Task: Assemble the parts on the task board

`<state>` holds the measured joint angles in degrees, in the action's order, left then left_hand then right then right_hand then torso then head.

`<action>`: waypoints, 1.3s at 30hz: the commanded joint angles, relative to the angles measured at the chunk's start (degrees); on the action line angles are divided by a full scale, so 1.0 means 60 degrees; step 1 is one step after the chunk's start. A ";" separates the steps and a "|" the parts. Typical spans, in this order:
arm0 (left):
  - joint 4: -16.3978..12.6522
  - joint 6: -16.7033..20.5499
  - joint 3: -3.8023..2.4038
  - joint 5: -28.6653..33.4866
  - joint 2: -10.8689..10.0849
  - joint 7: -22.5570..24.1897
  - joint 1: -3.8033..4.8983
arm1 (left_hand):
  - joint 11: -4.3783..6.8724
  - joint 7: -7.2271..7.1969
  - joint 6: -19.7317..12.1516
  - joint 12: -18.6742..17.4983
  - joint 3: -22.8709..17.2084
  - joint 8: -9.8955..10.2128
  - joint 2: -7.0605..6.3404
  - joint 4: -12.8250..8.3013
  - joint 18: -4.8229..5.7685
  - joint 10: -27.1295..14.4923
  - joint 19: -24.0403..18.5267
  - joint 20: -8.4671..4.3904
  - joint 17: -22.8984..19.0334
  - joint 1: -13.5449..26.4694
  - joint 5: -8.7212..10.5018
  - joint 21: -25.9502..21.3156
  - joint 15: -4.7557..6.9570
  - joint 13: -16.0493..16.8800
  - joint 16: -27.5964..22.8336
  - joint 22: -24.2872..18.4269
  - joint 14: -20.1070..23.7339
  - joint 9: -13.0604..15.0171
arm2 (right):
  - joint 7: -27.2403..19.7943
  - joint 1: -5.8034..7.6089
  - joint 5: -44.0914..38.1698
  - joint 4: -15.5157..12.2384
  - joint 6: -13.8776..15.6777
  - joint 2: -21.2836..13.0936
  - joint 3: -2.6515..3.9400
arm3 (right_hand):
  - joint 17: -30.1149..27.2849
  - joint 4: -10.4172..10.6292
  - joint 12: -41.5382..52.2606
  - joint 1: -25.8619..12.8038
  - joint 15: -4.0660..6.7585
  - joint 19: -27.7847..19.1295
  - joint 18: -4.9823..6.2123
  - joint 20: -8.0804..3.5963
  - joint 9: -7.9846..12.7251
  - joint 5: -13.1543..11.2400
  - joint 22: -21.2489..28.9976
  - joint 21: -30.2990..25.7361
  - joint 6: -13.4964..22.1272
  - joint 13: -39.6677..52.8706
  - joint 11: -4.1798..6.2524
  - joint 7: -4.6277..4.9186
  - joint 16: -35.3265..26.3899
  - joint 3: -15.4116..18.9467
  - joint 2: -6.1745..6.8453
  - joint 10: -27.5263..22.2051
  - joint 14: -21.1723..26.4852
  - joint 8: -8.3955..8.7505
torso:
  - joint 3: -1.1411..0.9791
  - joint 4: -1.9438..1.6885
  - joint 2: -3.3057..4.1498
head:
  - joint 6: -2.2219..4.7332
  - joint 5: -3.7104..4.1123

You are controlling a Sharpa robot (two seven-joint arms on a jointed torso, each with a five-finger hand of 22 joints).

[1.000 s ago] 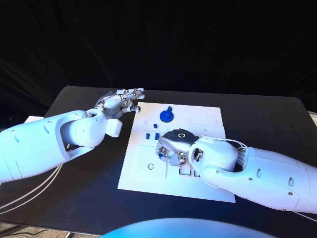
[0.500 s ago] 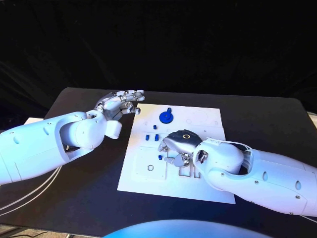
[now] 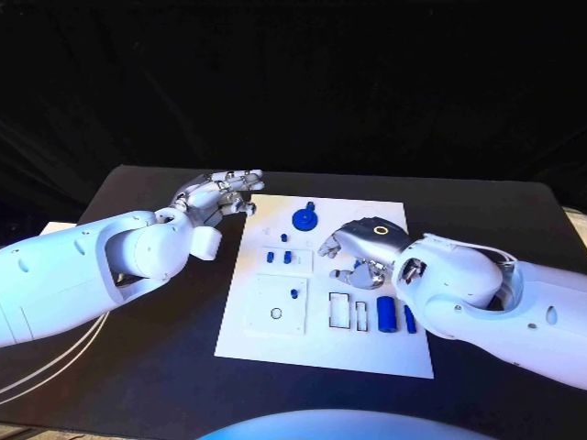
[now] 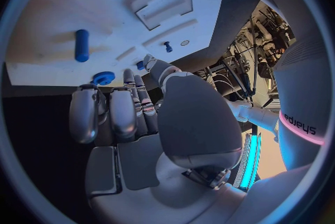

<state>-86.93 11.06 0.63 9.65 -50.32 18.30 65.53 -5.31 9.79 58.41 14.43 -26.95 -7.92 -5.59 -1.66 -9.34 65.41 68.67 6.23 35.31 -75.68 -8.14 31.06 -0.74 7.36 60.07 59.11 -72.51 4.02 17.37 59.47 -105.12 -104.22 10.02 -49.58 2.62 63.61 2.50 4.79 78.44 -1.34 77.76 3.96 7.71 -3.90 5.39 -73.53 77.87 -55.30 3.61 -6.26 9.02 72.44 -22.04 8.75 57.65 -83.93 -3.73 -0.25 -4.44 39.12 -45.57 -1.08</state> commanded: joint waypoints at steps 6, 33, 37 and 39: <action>-0.0040 -0.0216 0.0000 -0.0065 -0.0001 0.0008 -0.0005 | -0.0020 0.0039 -0.0032 0.0033 0.0024 -0.0023 0.0042 -0.0048 -0.0183 -0.0068 -0.0051 0.0032 -0.0008 -0.0024 -0.0053 -0.0046 0.0017 0.0009 -0.0033 -0.0007 0.0073 -0.0008 | 0.0475 0.0253 -0.0125 0.0050 -0.0633 -0.0489 0.0007 | -0.0030 0.0095 -0.0098 0.0251 0.0371 -0.0019 0.0083 -0.0351 0.0005 -0.0194 0.0047 -0.0100 0.0121 0.0006 0.0157 -0.0325 -0.0056 0.0511 -0.0011 -0.0530 -0.0223 0.0020 | 0.0002 -0.0006 0.0004 | 0.0062 0.0063; -0.0054 -0.0203 0.0008 -0.0121 -0.0041 0.0019 -0.0006 | -0.0017 0.0036 -0.0034 0.0045 0.0025 -0.0026 0.0042 -0.0066 -0.0183 -0.0076 -0.0050 0.0034 -0.0013 -0.0036 -0.0052 -0.0054 0.0016 0.0012 -0.0033 -0.0013 0.0074 -0.0008 | 0.0295 0.0241 -0.0147 0.0519 -0.1448 -0.0340 -0.0059 | 0.0093 0.0288 0.0485 0.0507 0.0551 0.0186 0.0021 -0.0546 -0.0154 -0.0071 -0.0172 0.0037 -0.1172 0.0013 0.0426 -0.0508 0.0043 0.0226 -0.0401 0.0971 -0.0302 -0.0279 | -0.0001 -0.0009 0.0001 | 0.0043 0.0087; -0.0055 -0.0202 0.0008 -0.0121 -0.0046 0.0018 -0.0006 | -0.0017 0.0036 -0.0034 0.0045 0.0025 -0.0026 0.0042 -0.0066 -0.0183 -0.0076 -0.0050 0.0034 -0.0013 -0.0036 -0.0052 -0.0054 0.0016 0.0012 -0.0033 -0.0013 0.0074 -0.0008 | 0.0289 0.0240 -0.0143 0.0544 -0.1482 -0.0333 -0.0059 | 0.0111 0.0292 0.0459 0.0520 0.0554 0.0203 0.0015 -0.0552 -0.0169 -0.0084 -0.0196 0.0053 -0.1288 0.0010 0.0448 -0.0515 0.0059 0.0142 -0.0421 0.1109 -0.0306 -0.0294 | -0.0001 -0.0010 0.0002 | 0.0042 0.0094; -0.0056 -0.0203 0.0008 -0.0121 -0.0047 0.0018 -0.0006 | -0.0017 0.0036 -0.0034 0.0045 0.0025 -0.0026 0.0042 -0.0066 -0.0183 -0.0076 -0.0050 0.0034 -0.0013 -0.0036 -0.0052 -0.0054 0.0016 0.0012 -0.0033 -0.0013 0.0074 -0.0008 | 0.0286 0.0240 -0.0143 0.0557 -0.1491 -0.0327 -0.0060 | 0.0118 0.0292 0.0454 0.0523 0.0553 0.0209 0.0012 -0.0553 -0.0171 -0.0088 -0.0205 0.0059 -0.1309 0.0010 0.0451 -0.0517 0.0065 0.0126 -0.0425 0.1134 -0.0308 -0.0296 | -0.0003 -0.0008 0.0002 | 0.0044 0.0097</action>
<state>-87.09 10.87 0.71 9.18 -50.62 18.11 65.53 -5.32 9.79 58.42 14.43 -26.79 -7.92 -5.59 -1.82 -9.33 65.41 68.67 6.23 35.32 -75.68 -8.14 31.06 -0.76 7.33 60.08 59.13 -72.53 4.03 19.38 60.95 -105.43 -100.95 2.53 -51.62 2.27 64.26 4.25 7.42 81.59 1.66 79.00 3.96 4.60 -4.88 4.78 -74.69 77.89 -62.67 3.72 -3.50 5.91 72.47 -20.99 6.64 64.01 -84.03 -5.29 -0.25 -4.49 39.14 -45.32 -0.54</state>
